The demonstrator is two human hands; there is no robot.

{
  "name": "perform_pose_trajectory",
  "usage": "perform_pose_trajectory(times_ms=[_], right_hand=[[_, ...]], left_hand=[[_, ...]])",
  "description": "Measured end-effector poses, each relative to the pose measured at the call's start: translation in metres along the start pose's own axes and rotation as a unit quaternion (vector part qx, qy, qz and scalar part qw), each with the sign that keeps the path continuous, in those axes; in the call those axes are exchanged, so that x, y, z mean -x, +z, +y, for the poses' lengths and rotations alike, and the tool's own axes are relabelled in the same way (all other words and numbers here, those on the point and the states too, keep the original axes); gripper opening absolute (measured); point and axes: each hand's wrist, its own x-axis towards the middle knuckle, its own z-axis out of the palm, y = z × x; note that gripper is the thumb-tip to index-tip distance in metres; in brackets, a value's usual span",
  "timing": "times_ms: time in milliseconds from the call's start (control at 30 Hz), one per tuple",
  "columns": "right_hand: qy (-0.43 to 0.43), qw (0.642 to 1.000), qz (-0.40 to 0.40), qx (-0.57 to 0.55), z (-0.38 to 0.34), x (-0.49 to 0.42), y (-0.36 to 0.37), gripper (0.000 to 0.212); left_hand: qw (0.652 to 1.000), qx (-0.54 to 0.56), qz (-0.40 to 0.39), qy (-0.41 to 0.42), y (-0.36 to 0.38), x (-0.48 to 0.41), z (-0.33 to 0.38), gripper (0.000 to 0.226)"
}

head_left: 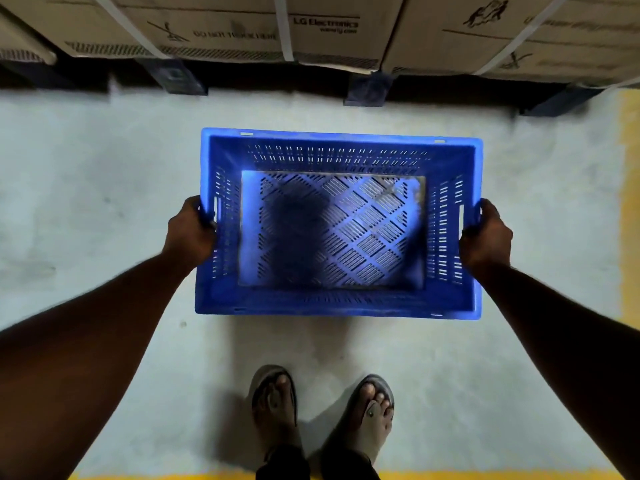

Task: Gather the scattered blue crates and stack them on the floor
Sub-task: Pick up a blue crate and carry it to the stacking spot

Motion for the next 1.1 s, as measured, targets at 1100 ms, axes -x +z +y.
perform_pose_trajectory(times_ms=[1100], right_hand=[[0.040,0.997,-0.055,0.045,0.027,0.031,0.008,0.038]], left_hand=[[0.970,-0.228,-0.076,0.038,0.019,0.057,-0.035,0.075]])
